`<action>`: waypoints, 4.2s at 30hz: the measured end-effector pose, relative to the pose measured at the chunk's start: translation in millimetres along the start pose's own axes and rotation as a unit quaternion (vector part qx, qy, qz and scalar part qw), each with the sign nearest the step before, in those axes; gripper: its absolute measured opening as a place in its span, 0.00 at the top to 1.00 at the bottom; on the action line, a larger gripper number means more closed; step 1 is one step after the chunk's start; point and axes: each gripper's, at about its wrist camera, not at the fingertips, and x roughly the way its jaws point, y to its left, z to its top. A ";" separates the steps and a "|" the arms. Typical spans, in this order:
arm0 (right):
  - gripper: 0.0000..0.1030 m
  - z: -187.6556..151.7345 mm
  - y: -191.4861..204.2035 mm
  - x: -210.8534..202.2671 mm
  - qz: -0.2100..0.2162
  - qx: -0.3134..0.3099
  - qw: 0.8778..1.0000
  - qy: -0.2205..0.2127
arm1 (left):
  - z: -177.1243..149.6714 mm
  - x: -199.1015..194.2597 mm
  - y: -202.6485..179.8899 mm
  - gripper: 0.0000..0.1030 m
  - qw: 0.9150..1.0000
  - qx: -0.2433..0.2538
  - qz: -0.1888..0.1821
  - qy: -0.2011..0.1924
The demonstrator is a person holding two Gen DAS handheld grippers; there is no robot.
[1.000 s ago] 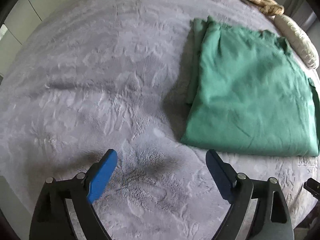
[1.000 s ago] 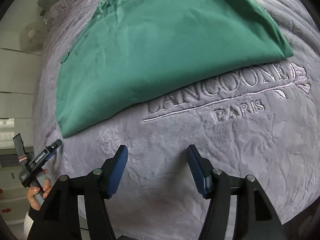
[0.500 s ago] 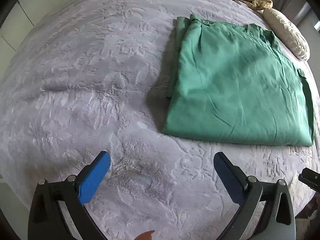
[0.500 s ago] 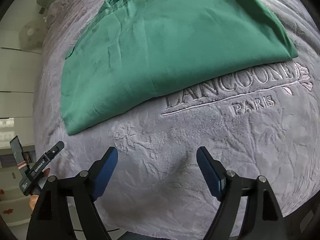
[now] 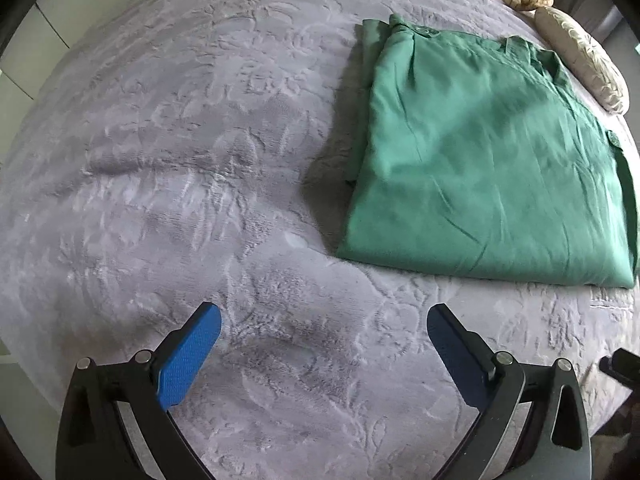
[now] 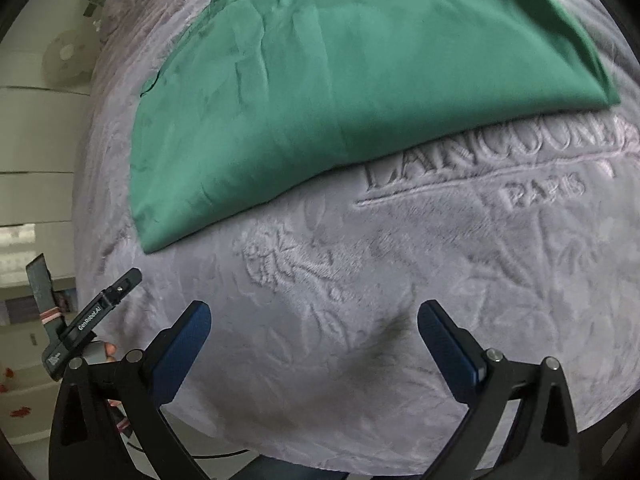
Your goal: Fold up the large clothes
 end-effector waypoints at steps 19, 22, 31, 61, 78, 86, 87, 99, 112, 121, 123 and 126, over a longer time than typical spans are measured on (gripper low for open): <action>0.00 -1.5 -0.7 19.3 0.059 0.046 0.997 0.018 | 13.2 7.8 4.3 0.00 1.000 0.002 -0.022 -0.003; 0.00 0.8 2.7 21.9 0.083 0.049 0.995 0.012 | 17.4 12.1 4.0 0.00 0.999 0.000 -0.033 -0.009; 0.00 15.5 25.2 44.6 0.182 0.058 0.982 0.001 | 35.1 21.3 4.3 0.00 0.998 -0.007 -0.059 -0.028; 0.89 70.3 84.5 91.6 0.380 0.081 0.921 -0.030 | 119.4 58.8 26.8 0.00 0.926 -0.085 -0.366 0.029; 0.84 38.7 69.2 66.1 0.243 -0.067 0.966 0.059 | 150.2 53.4 -49.9 0.82 0.964 0.016 -0.267 0.000; 0.89 91.3 14.1 -8.6 0.114 -0.077 0.984 -0.109 | 151.7 3.7 -82.2 0.87 0.970 0.061 -0.227 -0.061; 0.91 94.8 9.0 0.2 0.099 -0.076 0.986 -0.109 | 153.3 -3.1 -86.9 0.87 0.970 0.064 -0.225 -0.067; 0.93 93.6 -34.9 39.2 0.182 -0.020 0.980 -0.081 | 142.3 -94.6 -269.3 0.87 0.937 0.246 -0.204 -0.143; 0.89 56.8 -189.6 -24.2 0.252 0.099 0.954 -0.128 | 96.1 6.7 -469.9 0.86 0.925 0.345 -0.146 -0.065; 0.89 49.4 -229.5 -37.0 0.241 0.128 0.952 -0.142 | 71.5 -34.9 -477.9 0.29 0.903 0.358 -0.207 -0.116; 0.89 46.5 -239.5 -45.0 0.232 0.129 0.953 -0.144 | 74.4 -48.3 -470.2 0.29 0.904 0.348 -0.218 -0.120; 0.87 53.9 -235.2 -56.5 0.215 0.123 0.956 -0.156 | 81.3 -62.7 -439.8 0.29 0.913 0.312 -0.222 -0.140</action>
